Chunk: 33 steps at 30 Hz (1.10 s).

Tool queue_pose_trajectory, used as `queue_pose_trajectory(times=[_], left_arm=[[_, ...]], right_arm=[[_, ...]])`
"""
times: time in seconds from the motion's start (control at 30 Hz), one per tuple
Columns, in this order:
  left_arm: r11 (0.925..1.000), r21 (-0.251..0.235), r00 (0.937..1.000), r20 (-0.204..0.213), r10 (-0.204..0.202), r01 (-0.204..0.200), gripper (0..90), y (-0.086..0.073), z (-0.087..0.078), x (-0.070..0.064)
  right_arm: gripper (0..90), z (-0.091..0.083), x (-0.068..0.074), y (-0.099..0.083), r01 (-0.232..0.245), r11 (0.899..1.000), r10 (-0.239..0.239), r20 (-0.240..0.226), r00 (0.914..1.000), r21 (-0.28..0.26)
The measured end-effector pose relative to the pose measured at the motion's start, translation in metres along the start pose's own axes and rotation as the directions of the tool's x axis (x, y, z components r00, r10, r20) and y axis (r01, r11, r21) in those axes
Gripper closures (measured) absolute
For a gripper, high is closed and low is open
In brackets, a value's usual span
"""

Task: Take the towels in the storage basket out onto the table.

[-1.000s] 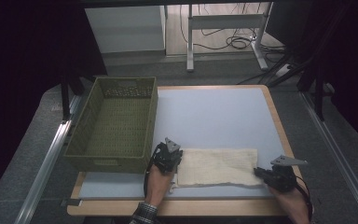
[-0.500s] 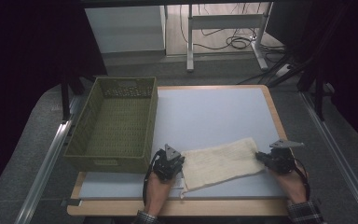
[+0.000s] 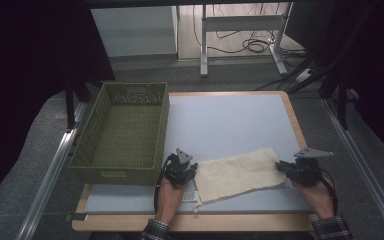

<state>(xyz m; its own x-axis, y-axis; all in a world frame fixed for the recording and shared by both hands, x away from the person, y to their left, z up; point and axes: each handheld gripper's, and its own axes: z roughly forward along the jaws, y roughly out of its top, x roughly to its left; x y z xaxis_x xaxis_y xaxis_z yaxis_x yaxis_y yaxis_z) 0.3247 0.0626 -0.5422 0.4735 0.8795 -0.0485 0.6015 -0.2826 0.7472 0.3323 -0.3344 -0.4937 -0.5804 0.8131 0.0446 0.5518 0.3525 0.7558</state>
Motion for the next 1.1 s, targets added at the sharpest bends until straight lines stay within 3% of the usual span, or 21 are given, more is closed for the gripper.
queue_pose_trajectory(times=[0.07, 0.17, 0.47, 0.57, 0.83, 1.1], left_arm=[[0.9995, 0.004, 0.9994, 0.017, -0.031, 0.031, 55.6, 0.000, 0.001, 0.004], [0.9999, 0.005, 0.9999, -0.007, -0.015, 0.015, 53.0, 0.000, 0.001, 0.002], [0.9997, 0.004, 0.9997, 0.001, -0.024, 0.024, 52.8, 0.000, 0.001, 0.003], [0.9997, 0.003, 0.9997, 0.003, -0.026, 0.026, 52.9, 0.000, 0.001, 0.003], [0.9996, 0.003, 0.9996, 0.003, -0.027, 0.027, 52.9, -0.001, 0.001, 0.003], [0.9996, 0.002, 0.9996, 0.003, -0.027, 0.027, 53.0, -0.001, 0.001, 0.003]], right_arm=[[73.6, -0.004, 0.006, 0.003, 0.019, 1.000, -0.019, -0.007, 0.9998, -0.007], [67.1, -0.008, 0.017, 0.007, 0.049, 0.998, -0.049, -0.018, 0.9986, -0.028], [57.8, -0.012, 0.029, 0.016, 0.088, 0.995, -0.089, -0.038, 0.9953, -0.037], [57.6, -0.009, 0.041, 0.018, 0.101, 0.994, -0.104, -0.091, 0.9904, -0.035], [57.6, 0.020, 0.082, 0.018, 0.172, 0.985, -0.169, -0.200, 0.9650, -0.002], [57.9, 0.049, 0.126, 0.017, 0.235, 0.972, -0.219, -0.310, 0.9252, 0.016]])
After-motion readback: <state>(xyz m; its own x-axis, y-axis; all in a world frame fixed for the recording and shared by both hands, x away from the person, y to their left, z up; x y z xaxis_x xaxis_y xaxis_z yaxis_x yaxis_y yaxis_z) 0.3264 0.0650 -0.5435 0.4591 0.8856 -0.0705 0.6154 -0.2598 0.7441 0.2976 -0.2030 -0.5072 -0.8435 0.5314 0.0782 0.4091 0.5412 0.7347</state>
